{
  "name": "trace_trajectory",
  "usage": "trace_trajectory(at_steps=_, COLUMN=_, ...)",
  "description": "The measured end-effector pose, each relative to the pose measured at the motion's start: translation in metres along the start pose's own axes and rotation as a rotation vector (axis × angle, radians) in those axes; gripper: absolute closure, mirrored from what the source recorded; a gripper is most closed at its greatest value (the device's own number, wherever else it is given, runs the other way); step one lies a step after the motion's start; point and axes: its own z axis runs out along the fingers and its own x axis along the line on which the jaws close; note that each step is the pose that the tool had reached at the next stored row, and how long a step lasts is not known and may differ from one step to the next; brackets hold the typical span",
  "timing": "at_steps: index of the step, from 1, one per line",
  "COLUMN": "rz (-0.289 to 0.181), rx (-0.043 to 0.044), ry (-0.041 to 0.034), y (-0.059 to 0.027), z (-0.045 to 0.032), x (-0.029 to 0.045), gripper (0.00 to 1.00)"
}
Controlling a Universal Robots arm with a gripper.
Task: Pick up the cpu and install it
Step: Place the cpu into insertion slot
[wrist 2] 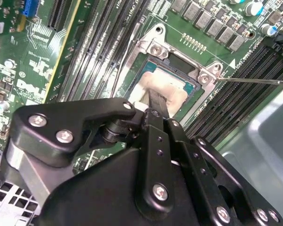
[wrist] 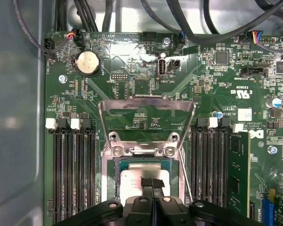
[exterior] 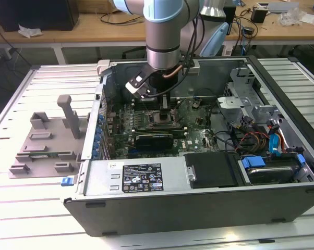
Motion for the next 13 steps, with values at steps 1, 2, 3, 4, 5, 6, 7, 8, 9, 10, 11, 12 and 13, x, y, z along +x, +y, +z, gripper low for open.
trace_trajectory(at_steps=1, rz=0.0, rx=0.0, ry=0.0018, y=-0.0002, z=0.0006, x=0.0, gripper=0.89)
trace_trajectory(at_steps=2, rz=0.0, rx=0.0001, ry=0.0026, y=-0.0003, z=0.0008, x=0.0, gripper=0.89)
trace_trajectory(at_steps=3, rz=0.0, rx=0.0001, ry=0.0026, y=-0.0003, z=0.0008, x=0.0, gripper=0.89)
trace_trajectory(at_steps=4, rz=0.0, rx=0.0001, ry=0.0026, y=-0.0003, z=0.0009, x=0.0, gripper=0.89)
trace_trajectory(at_steps=5, rz=0.0, rx=0.0001, ry=0.0028, y=-0.0003, z=0.001, x=0.0001, gripper=0.89)
trace_trajectory(at_steps=6, rz=0.0, rx=-0.0001, ry=0.0032, y=-0.0005, z=0.0011, x=0.0005, gripper=0.89)
trace_trajectory(at_steps=7, rz=0.0, rx=-0.0001, ry=0.0031, y=-0.0008, z=0.001, x=0.0015, gripper=0.89)
trace_trajectory(at_steps=8, rz=0.0, rx=0.0, ry=0.0029, y=-0.0011, z=0.0009, x=0.0026, gripper=0.89)
trace_trajectory(at_steps=9, rz=0.0, rx=0.0, ry=0.0029, y=-0.0012, z=0.0009, x=0.0041, gripper=0.89)
trace_trajectory(at_steps=10, rz=0.0, rx=0.0001, ry=0.0028, y=-0.0013, z=0.0008, x=0.0044, gripper=0.89)
trace_trajectory(at_steps=11, rz=0.0, rx=0.0, ry=0.0029, y=-0.0014, z=0.0009, x=0.0044, gripper=0.89)
trace_trajectory(at_steps=12, rz=0.0, rx=0.0, ry=0.0029, y=-0.0014, z=0.0009, x=0.0044, gripper=0.89)
trace_trajectory(at_steps=13, rz=0.0, rx=0.0, ry=0.003, y=-0.0014, z=0.0009, x=0.0044, gripper=0.89)
